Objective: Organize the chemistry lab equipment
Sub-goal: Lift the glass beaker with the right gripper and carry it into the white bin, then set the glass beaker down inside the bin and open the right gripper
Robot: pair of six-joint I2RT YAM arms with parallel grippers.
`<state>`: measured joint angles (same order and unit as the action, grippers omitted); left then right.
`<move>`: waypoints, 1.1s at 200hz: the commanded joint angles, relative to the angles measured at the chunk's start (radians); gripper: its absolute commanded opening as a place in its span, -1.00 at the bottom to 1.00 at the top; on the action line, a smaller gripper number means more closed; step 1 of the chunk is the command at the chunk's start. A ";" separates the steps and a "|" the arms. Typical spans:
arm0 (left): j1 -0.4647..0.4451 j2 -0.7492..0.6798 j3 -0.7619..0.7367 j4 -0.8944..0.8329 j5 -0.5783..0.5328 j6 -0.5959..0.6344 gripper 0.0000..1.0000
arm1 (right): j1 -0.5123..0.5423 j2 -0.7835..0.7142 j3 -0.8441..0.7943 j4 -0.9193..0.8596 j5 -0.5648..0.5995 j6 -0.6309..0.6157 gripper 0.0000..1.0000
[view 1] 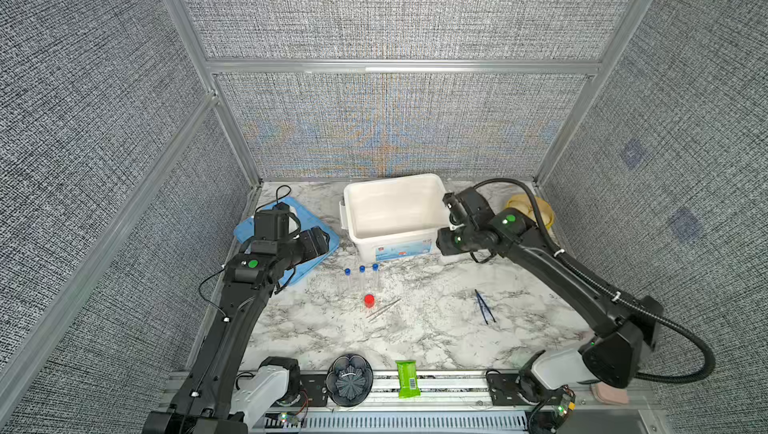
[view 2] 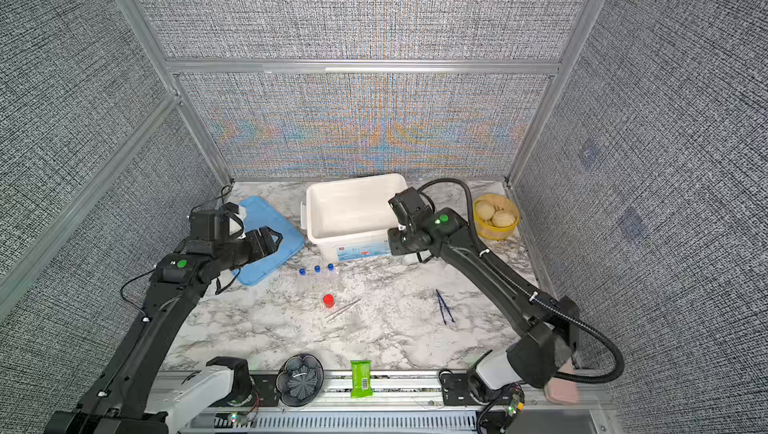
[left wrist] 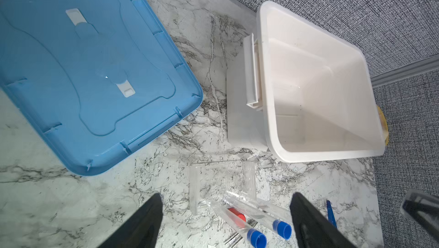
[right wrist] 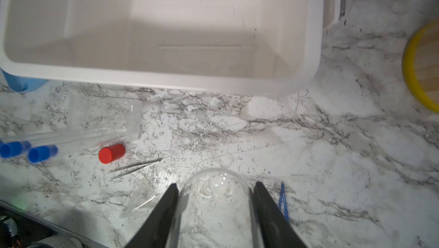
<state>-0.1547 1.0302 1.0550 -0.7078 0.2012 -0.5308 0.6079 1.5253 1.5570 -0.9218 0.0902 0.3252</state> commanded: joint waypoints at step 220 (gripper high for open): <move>0.003 0.313 0.133 0.036 0.123 -0.018 0.70 | -0.147 0.987 0.923 -0.366 -0.155 -0.227 -0.17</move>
<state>-0.1535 1.3285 1.1698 -0.6445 0.3092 -0.5686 0.4603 2.5023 2.4817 -1.2530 -0.0792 0.1177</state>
